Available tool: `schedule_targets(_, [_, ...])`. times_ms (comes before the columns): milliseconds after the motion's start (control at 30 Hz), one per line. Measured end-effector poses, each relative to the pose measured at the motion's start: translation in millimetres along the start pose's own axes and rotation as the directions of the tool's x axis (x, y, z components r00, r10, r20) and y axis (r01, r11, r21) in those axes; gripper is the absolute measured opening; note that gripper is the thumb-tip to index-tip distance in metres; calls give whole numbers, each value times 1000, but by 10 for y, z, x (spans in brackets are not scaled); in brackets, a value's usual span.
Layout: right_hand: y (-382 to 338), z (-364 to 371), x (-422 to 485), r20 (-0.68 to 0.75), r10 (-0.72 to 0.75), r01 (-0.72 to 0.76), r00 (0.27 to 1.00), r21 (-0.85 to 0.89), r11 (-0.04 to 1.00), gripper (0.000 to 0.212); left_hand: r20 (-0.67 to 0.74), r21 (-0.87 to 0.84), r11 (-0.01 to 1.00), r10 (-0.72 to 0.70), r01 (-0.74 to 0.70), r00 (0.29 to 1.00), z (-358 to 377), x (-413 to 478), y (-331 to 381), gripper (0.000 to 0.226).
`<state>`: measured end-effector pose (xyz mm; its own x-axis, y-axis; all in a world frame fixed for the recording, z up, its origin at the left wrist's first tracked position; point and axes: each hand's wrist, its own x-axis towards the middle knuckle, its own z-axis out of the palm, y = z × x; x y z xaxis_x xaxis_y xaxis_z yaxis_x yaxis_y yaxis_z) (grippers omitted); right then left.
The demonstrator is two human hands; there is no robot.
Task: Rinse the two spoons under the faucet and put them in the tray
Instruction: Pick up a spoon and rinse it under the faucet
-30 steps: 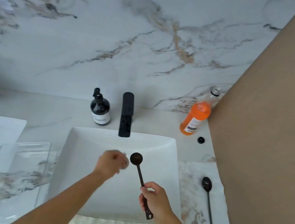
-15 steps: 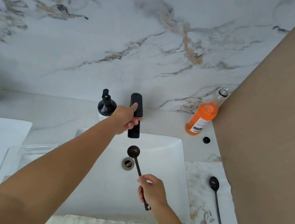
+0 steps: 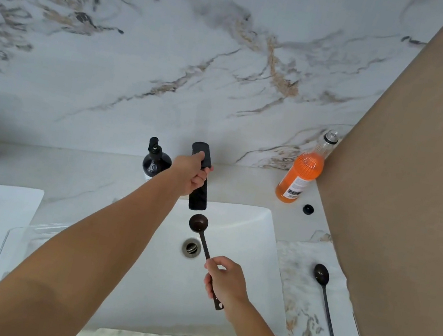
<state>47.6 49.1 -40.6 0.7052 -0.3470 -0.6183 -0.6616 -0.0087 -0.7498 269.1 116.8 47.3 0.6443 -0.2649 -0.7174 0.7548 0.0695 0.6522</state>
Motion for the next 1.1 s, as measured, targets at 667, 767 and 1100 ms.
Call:
schedule_targets(667, [11, -58, 70, 15, 12, -12, 1000, -22, 1000, 19, -89, -58, 972, -232, 228, 969, -704, 98, -1342, 33])
schedule_targets(767, [-11, -62, 80, 8, 13, -13, 1000, -52, 999, 19, 141, -107, 961, -240, 256, 960, -579, 86, -1438, 40])
schedule_targets(1100, [-36, -115, 60, 38, -52, 56, 998, -89, 994, 19, -117, 11, 997, -68, 70, 991, -421, 209, -1477, 17])
